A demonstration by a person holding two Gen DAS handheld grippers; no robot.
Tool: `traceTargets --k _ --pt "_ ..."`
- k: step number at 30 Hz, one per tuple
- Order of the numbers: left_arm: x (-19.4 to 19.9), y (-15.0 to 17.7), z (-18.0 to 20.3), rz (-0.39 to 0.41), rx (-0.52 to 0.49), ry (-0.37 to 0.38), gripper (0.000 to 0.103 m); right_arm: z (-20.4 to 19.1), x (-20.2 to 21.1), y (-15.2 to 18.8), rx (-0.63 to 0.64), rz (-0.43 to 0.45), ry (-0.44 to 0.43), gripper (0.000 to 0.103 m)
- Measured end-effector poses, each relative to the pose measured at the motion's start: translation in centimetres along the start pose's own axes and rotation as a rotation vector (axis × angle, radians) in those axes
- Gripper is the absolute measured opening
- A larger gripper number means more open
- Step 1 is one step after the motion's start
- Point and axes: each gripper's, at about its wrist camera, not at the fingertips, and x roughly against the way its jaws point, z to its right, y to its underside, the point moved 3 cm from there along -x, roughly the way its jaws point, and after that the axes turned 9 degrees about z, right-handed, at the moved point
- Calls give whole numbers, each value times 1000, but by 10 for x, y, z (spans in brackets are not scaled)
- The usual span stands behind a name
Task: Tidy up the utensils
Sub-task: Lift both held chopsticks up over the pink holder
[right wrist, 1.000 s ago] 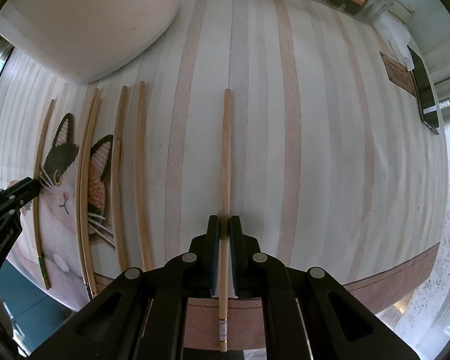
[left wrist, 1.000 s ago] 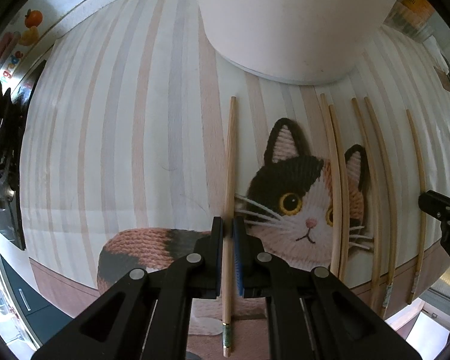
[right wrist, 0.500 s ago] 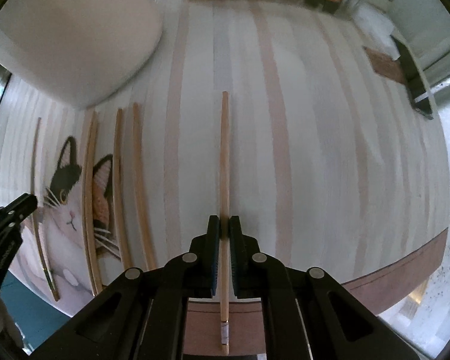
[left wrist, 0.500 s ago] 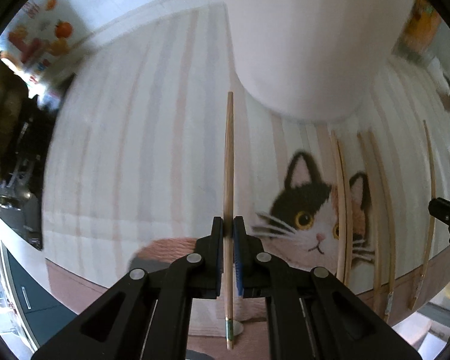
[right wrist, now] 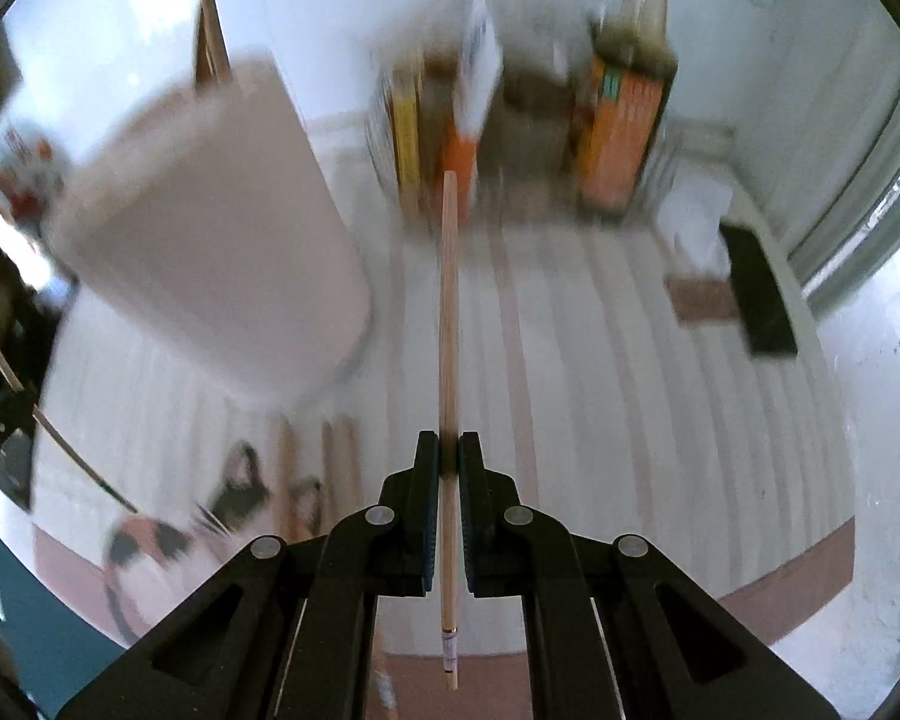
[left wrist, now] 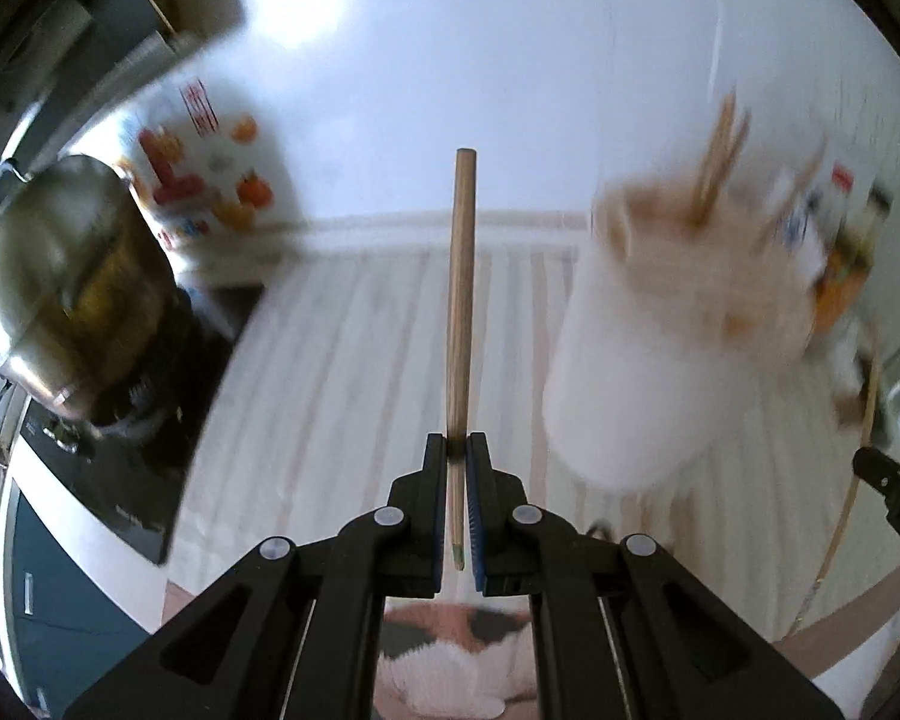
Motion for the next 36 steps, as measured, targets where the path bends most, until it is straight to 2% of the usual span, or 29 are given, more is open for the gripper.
traceTargets --k 7,11,15,20,24,30,36 --pt "68 -87 -16 177 81 92 4 -19 74 -85 -96 208 -153 7" --pt "89 -128 -13 222 106 166 4 -32 111 -141 -130 327 -243 7" --pt "87 -159 -1 239 109 214 4 -49 124 -183 -134 424 -254 7" --pt "49 -176 18 193 113 253 4 -64 99 -218 -140 482 -233 7" --pt "15 -177 35 146 105 268 4 -73 71 -230 -159 484 -222 7" --pt "-22 -170 55 79 71 275 4 -79 27 -231 -160 467 -213 7" --pt "-31 -160 62 33 59 284 4 -80 4 -218 -125 446 -211 7"
